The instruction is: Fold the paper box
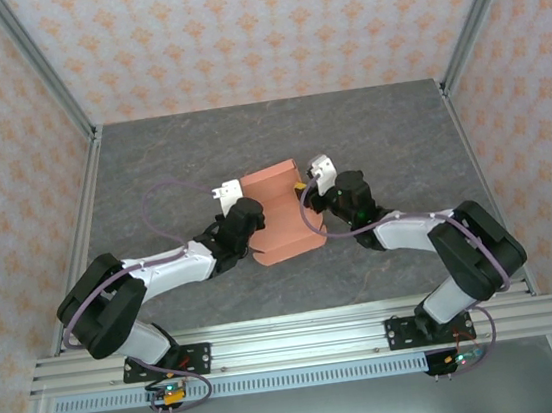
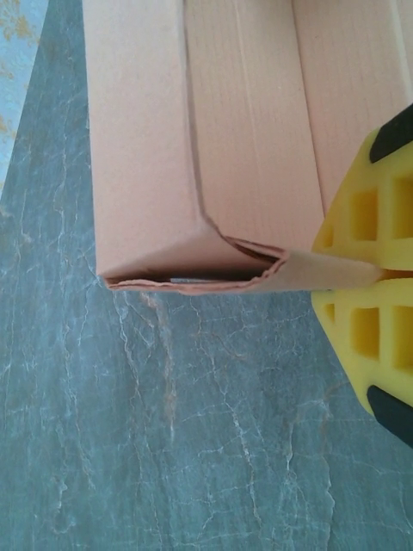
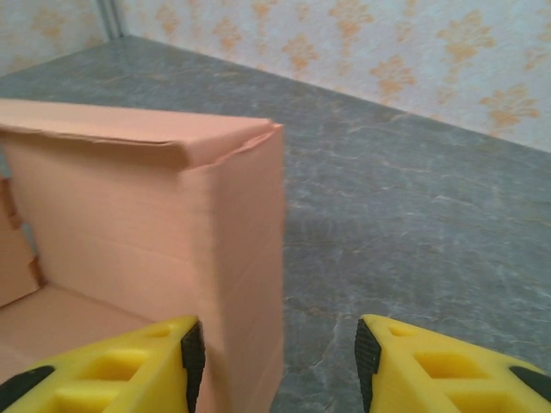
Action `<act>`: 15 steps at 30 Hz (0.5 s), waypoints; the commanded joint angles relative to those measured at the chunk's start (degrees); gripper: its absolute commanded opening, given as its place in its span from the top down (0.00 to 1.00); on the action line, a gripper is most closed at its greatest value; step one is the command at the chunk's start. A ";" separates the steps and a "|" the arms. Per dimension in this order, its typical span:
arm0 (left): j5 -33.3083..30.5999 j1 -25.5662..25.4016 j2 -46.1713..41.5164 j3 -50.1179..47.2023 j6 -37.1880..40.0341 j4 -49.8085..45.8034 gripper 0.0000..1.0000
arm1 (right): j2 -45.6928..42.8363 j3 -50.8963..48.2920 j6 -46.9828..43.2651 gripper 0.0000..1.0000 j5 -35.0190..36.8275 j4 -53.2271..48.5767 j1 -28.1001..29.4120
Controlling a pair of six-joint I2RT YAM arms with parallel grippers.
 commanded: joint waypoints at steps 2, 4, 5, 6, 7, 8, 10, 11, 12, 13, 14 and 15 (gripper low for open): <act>-3.68 -0.03 -0.63 1.52 -2.28 -2.00 1.00 | -1.04 1.21 -1.69 0.47 -2.34 -2.75 -0.09; -3.70 -0.03 -0.85 1.27 -2.50 -1.77 1.00 | -0.03 2.33 -1.22 0.47 1.14 -3.11 -0.06; -3.72 -0.03 -0.94 1.29 -2.54 -1.90 1.00 | 0.69 2.95 -1.06 0.47 2.14 -3.29 -0.04; -3.60 -0.03 -1.03 1.35 -2.55 -1.90 1.00 | 1.26 3.40 -0.97 0.47 3.44 -2.91 0.04; -3.61 -0.03 -1.03 1.39 -2.52 -1.90 1.00 | 1.91 3.75 -0.81 0.47 5.07 -2.44 0.31; -3.44 0.01 -0.98 1.41 -2.63 -1.94 1.00 | 2.68 4.28 -0.71 0.47 6.68 -1.73 0.62; -3.39 0.02 -0.93 1.39 -2.68 -1.90 1.00 | 4.09 5.56 -0.77 0.47 8.94 -1.40 1.28; -3.39 -0.03 -0.85 1.36 -2.76 -1.90 1.00 | 4.71 6.38 -1.26 0.48 9.09 -1.55 1.76; -3.40 -0.02 -0.91 1.40 -2.81 -1.90 1.00 | 5.39 7.21 -1.79 0.48 10.28 -1.75 2.57; -3.37 0.04 -0.94 1.41 -2.81 -1.96 1.00 | 6.12 7.85 -2.48 0.48 11.84 -2.14 3.25; -3.57 0.01 -1.02 1.37 -2.90 -2.06 1.00 | 6.92 8.60 -3.40 0.49 14.03 -2.66 4.06; -3.67 -0.03 -1.11 1.31 -2.90 -2.07 1.00 | 7.65 9.16 -3.91 0.49 16.68 -2.58 4.79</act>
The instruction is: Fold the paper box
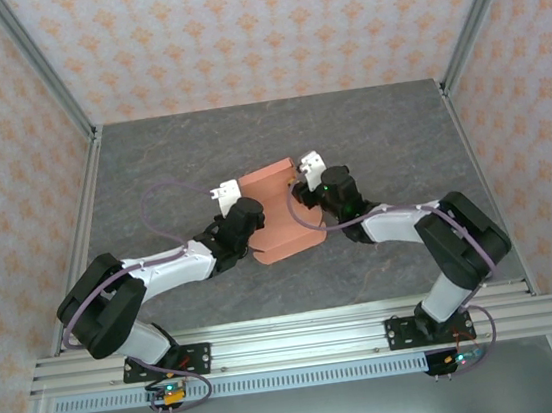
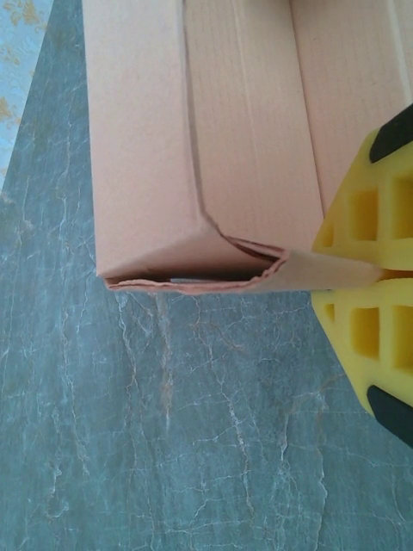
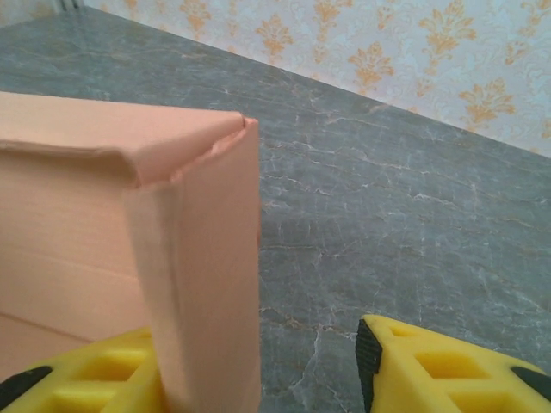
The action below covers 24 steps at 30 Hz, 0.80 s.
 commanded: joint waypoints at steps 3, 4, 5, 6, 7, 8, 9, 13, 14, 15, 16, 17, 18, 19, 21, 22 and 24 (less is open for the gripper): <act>-3.38 -0.03 -1.36 1.05 -1.24 -1.38 1.00 | 3.33 3.51 -3.18 0.52 13.66 0.65 3.50; -3.53 -0.03 -1.46 1.20 -1.31 -1.42 1.00 | 3.70 3.60 -3.38 0.53 16.02 1.03 3.89; -3.63 -0.03 -1.55 1.19 -1.32 -1.48 1.00 | 4.11 3.80 -3.78 0.56 19.28 1.14 4.34; -3.68 0.01 -1.55 1.21 -1.41 -1.49 1.00 | 4.42 3.95 -3.84 0.60 22.05 1.22 4.65; -3.70 -0.03 -1.55 1.29 -1.41 -1.53 1.00 | 4.52 4.05 -4.05 0.63 24.85 1.04 4.94; -3.73 -0.03 -1.47 1.36 -1.50 -1.55 1.00 | 4.74 4.05 -4.13 0.65 27.64 1.15 5.25; -3.75 -0.03 -1.38 1.35 -1.50 -1.55 1.00 | 4.94 4.05 -4.11 0.65 29.80 1.17 5.55; -3.52 -0.03 -0.70 1.70 -1.93 -1.49 1.00 | 6.73 4.42 -4.15 0.65 39.81 2.01 6.95; -3.44 -0.02 -0.52 1.80 -2.02 -1.49 1.00 | 7.34 4.39 -3.97 0.65 42.25 2.95 7.22; -3.28 -0.03 -0.37 1.90 -2.03 -1.49 1.00 | 7.79 4.32 -3.95 0.64 43.86 3.88 7.35; -3.23 -0.01 -0.25 1.92 -2.07 -1.49 1.00 | 8.29 4.34 -4.01 0.64 45.41 4.72 7.53; -3.12 -0.01 -0.15 2.05 -2.14 -1.49 1.00 | 8.70 4.40 -4.06 0.63 46.74 5.73 7.62; -3.02 -0.03 0.00 2.14 -2.11 -1.49 1.00 | 9.05 4.42 -4.10 0.63 47.55 6.76 7.67; -3.03 -0.01 0.16 2.15 -2.20 -1.49 1.00 | 9.18 4.28 -4.00 0.62 47.80 7.77 7.71; -3.01 -0.01 0.37 2.34 -2.20 -1.55 1.00 | 9.11 3.99 -2.29 0.59 46.64 9.16 7.66; -3.12 -0.03 0.47 2.46 -2.20 -1.71 1.00 | 8.55 3.70 -0.90 0.56 44.40 9.18 7.62; -3.24 -0.03 0.71 2.87 -2.20 -2.27 1.00 | 5.97 2.54 2.97 0.53 37.09 7.60 7.39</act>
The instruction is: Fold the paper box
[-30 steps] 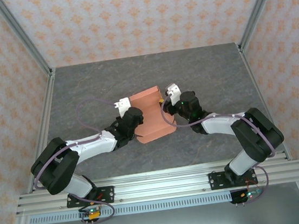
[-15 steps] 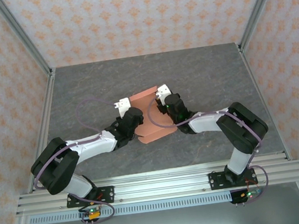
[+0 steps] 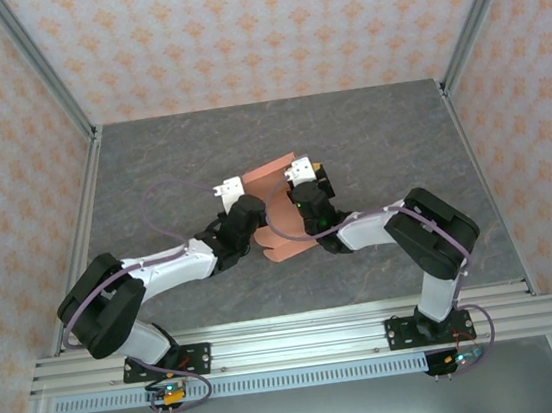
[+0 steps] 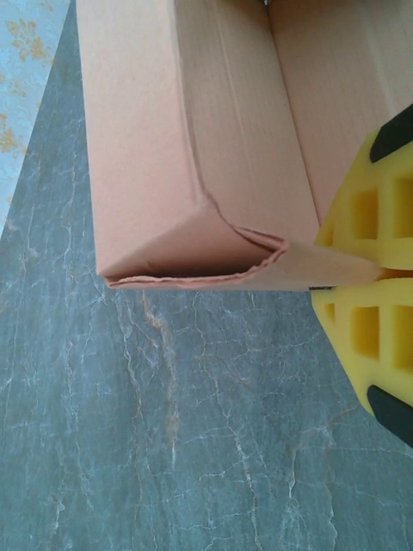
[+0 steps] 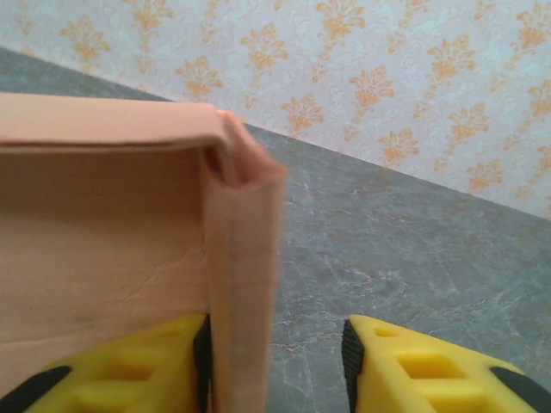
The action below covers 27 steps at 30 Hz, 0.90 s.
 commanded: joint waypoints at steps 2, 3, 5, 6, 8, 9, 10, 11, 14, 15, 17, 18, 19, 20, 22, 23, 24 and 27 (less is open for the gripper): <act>-4.97 0.34 0.68 1.51 -1.99 -2.93 1.00 | -6.38 -3.37 8.02 0.53 -9.56 -1.64 -2.71; -5.10 0.34 0.75 1.76 -2.13 -3.17 1.00 | -8.12 -4.61 9.29 0.52 -13.59 -1.89 -3.25; -5.71 0.35 0.99 2.28 -2.64 -3.81 1.00 | -13.13 -6.71 11.67 0.50 -22.20 -4.53 -4.61; -5.96 0.34 1.18 2.65 -2.87 -4.08 1.00 | -15.20 -7.14 12.72 0.48 -25.63 -6.54 -5.24; -7.00 0.32 1.85 3.53 -4.32 -4.60 1.00 | -20.64 -8.55 15.43 0.47 -30.55 -10.67 -6.52; -7.73 0.44 2.12 3.89 -5.56 -5.01 1.00 | -22.87 -8.77 16.99 0.45 -31.56 -12.66 -6.93; -8.50 0.43 2.55 4.40 -7.05 -5.52 1.00 | -25.41 -8.56 18.93 0.43 -31.74 -16.61 -7.30; -9.21 0.52 3.06 5.02 -8.70 -6.37 1.00 | -28.22 -8.04 21.20 0.42 -32.06 -20.74 -7.59; -10.39 0.60 5.05 8.09 -12.72 -10.06 1.00 | -35.33 -7.77 26.38 0.41 -33.79 -29.08 -8.08; -10.58 0.71 5.69 9.04 -13.69 -11.24 1.00 | -37.23 -7.89 28.52 0.40 -34.26 -30.62 -8.11; -11.24 0.76 7.44 11.31 -17.48 -14.61 1.00 | -41.09 -7.51 37.09 0.31 -32.62 -35.81 -8.17; -11.38 0.76 8.22 12.33 -19.32 -16.22 1.00 | -42.24 -6.67 43.22 0.27 -30.41 -40.03 -8.17; -11.24 0.79 8.90 13.35 -21.27 -17.72 1.00 | -43.04 -5.16 49.90 0.22 -27.92 -45.95 -8.25; -10.50 1.02 9.56 14.25 -23.24 -19.15 1.00 | -43.18 -3.67 56.81 0.21 -27.15 -51.43 -8.31; -8.60 1.21 10.25 15.62 -26.39 -20.96 1.00 | -41.98 -2.87 61.68 0.22 -31.48 -53.66 -8.29; -7.29 1.39 10.60 16.19 -27.65 -21.37 1.00 | -41.21 -2.89 65.23 0.22 -33.40 -54.08 -8.35; -6.06 1.60 10.80 16.53 -28.43 -21.42 1.00 | -40.63 -3.18 68.55 0.22 -34.55 -54.24 -8.29; -3.38 1.88 11.39 17.84 -30.93 -22.47 1.00 | -38.46 -4.12 74.62 0.24 -38.56 -52.32 -7.94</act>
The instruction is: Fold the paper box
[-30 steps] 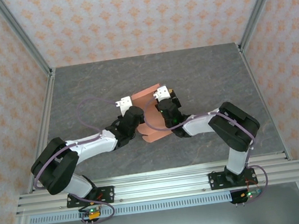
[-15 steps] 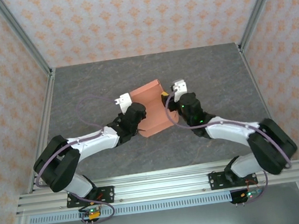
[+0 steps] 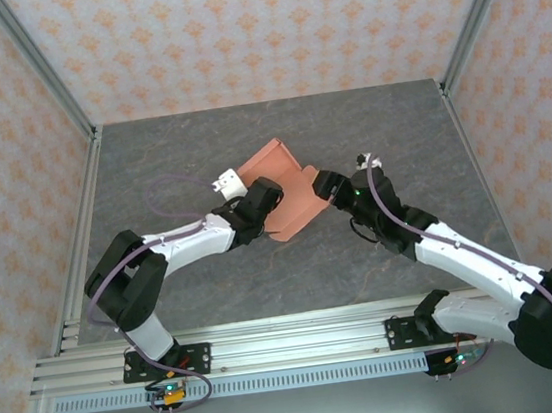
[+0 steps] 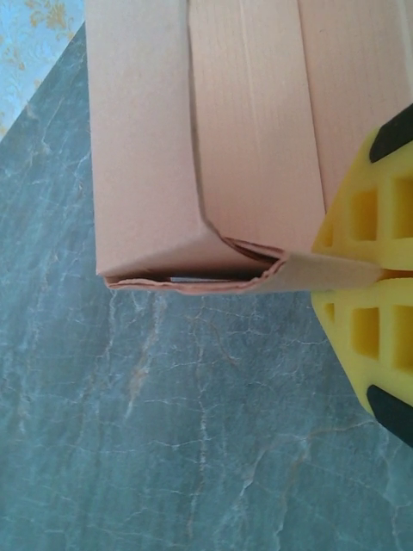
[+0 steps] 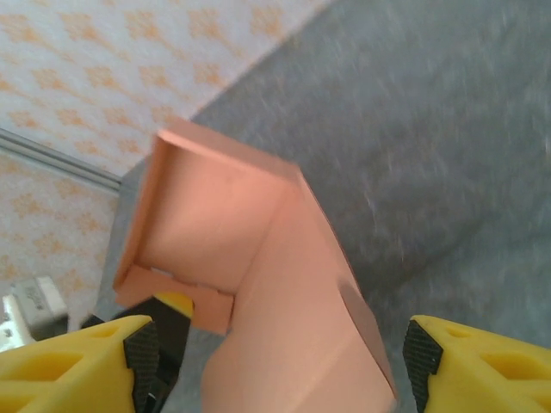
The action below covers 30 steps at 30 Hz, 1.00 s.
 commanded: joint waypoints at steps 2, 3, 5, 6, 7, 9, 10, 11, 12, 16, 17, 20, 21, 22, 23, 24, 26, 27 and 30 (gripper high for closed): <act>2.28 0.65 1.13 2.93 -6.72 -3.83 1.00 | 3.25 0.65 13.96 0.25 -5.41 -4.63 0.84; 2.74 0.73 1.25 3.04 -7.09 -3.88 1.00 | 4.15 0.88 14.83 0.25 -5.68 -4.58 1.01; 4.03 0.82 1.45 2.94 -7.41 -3.47 1.00 | 5.80 0.66 16.62 0.27 -6.85 -2.29 1.30; 4.53 0.79 1.41 3.00 -7.66 -3.41 1.00 | 6.03 0.46 17.50 0.30 -7.79 -0.48 1.48; 4.89 0.82 1.37 2.86 -7.76 -3.34 1.00 | 8.00 0.53 17.96 0.32 -8.72 1.36 1.75; 5.41 0.83 1.19 2.72 -8.00 -3.34 1.00 | 10.31 1.80 18.57 0.39 -9.50 2.58 2.35; 5.60 0.83 1.02 2.62 -8.03 -3.21 1.00 | 11.22 2.29 18.55 0.42 -9.47 3.00 2.69; 5.82 0.83 0.82 2.50 -8.03 -3.09 1.00 | 12.12 2.66 18.59 0.48 -9.35 3.66 2.96; 6.07 0.83 0.64 2.26 -8.03 -2.86 1.00 | 12.79 2.85 18.59 0.56 -9.21 4.20 3.07; 8.04 1.05 -1.00 0.79 -6.91 -0.97 1.00 | 14.99 5.83 13.90 0.87 -6.82 1.36 3.18; 8.99 1.37 -1.71 0.06 -6.59 -0.70 0.90 | 15.24 7.08 11.60 0.92 -5.07 -0.92 3.10; 14.28 2.81 -4.55 -3.61 -4.62 3.00 0.48 | 15.94 11.66 2.65 0.99 -0.04 -8.38 2.62; 16.45 3.45 -5.57 -4.74 -3.52 4.47 0.39 | 16.21 13.11 -0.85 1.00 0.93 -10.64 2.35; 19.32 4.15 -6.82 -5.96 -2.03 5.85 0.34 | 16.44 14.54 -5.46 1.00 1.44 -12.36 1.97; 21.77 4.66 -8.27 -7.07 -0.32 6.78 0.26 | 16.64 15.87 -11.37 1.00 1.36 -13.94 1.62; 23.30 4.99 -9.62 -7.85 1.25 7.36 0.22 | 16.88 17.08 -16.38 0.99 1.31 -15.46 1.55; 26.41 5.55 -13.17 -9.29 6.23 6.94 0.07 | 18.15 20.32 -29.97 0.99 -1.78 -20.16 1.50; 28.06 5.73 -14.80 -9.72 9.21 6.81 0.03 | 19.06 22.45 -34.40 0.97 -1.46 -23.74 1.48; 28.27 5.82 -20.10 -12.08 15.43 6.81 0.00 | 22.05 28.53 -45.11 0.92 -0.79 -33.14 0.49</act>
